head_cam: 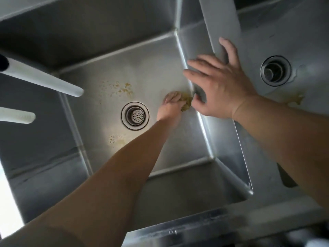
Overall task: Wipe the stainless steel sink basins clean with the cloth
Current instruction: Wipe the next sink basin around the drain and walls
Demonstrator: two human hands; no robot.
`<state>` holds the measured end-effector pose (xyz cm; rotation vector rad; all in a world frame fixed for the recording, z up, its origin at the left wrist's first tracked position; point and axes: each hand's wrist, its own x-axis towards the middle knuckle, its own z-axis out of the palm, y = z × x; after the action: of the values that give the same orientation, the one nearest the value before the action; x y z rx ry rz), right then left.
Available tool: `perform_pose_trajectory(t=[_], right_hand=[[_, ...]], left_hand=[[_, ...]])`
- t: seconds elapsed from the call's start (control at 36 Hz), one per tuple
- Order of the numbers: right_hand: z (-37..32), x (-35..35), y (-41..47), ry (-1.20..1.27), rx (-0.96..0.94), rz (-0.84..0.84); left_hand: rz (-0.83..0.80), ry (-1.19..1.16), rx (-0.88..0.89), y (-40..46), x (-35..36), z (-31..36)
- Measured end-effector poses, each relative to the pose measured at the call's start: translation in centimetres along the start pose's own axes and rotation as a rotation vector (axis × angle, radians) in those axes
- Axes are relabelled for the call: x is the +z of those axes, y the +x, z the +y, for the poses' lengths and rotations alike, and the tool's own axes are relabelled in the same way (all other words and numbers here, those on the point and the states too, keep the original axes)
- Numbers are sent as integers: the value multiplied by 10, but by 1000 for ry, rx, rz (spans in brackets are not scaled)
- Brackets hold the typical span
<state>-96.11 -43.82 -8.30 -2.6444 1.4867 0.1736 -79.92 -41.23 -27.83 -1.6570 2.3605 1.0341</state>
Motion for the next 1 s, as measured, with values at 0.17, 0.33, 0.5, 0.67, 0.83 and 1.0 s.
perform_pose_trajectory(t=[0.17,0.33,0.5,0.67,0.83,1.0], right_hand=[[0,-2,-1,12,22,11],[0,-2,-1,9,16,-13],[0,-3,-1,1,23,-31],[0,1,0,18,35,4],[1,5,0,22,-3,76],[1,7,1,-21,-78,48]], left_hand=[[-187,306,283,-79,10,-31],[-220,594,486,-131,-1,-107],[-80,500,261,-136,-27,-143],[393,-143,-251,-119,-38,-122],[629,-372,-583,-60,-67,-113],[589,-123,-552,-6,-86,-148]])
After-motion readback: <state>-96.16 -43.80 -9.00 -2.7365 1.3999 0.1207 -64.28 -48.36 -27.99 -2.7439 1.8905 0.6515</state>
